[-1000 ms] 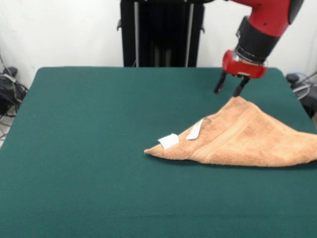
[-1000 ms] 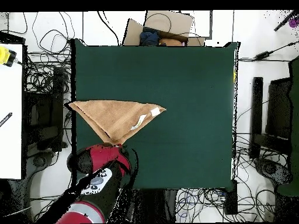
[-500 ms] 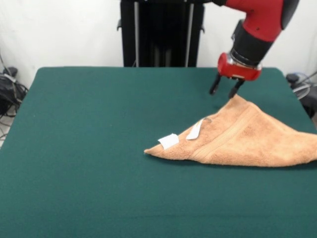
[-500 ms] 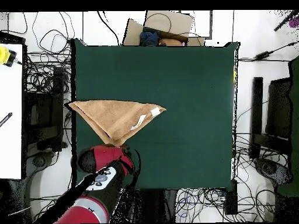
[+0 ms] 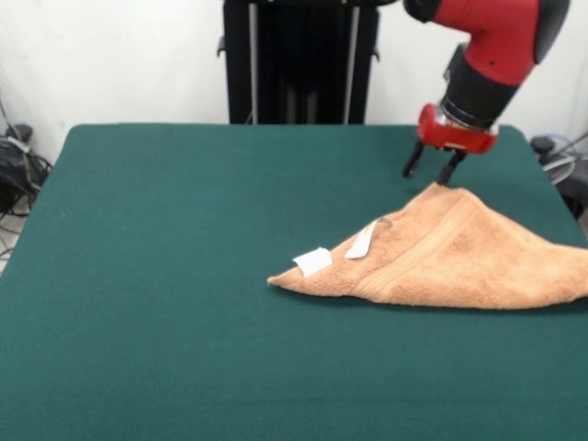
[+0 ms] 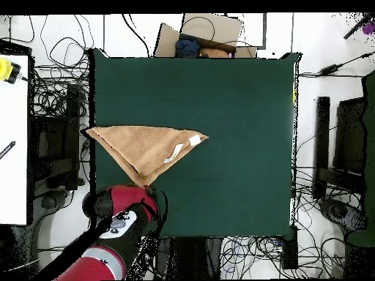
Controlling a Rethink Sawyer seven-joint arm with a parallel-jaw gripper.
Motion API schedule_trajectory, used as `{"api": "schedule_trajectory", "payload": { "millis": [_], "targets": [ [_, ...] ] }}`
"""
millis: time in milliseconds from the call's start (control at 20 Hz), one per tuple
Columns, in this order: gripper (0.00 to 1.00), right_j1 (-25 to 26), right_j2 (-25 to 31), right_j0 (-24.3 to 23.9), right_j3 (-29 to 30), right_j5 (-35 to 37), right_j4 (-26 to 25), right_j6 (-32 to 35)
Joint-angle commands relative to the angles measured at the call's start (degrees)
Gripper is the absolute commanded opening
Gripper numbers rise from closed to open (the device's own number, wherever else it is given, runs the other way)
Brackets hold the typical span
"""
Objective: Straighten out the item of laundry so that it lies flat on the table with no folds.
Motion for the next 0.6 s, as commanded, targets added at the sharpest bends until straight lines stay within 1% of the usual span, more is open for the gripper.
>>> {"api": "schedule_trajectory", "payload": {
  "millis": [50,300,600],
  "targets": [
    [1.0,0.47,5.79,2.17,1.53,-0.45,4.85,16.78],
    [1.0,-0.94,4.7,3.43,2.19,1.39,5.94,16.52],
    [1.0,-1.31,3.79,4.52,1.24,2.93,6.82,16.07]
  ]
}}
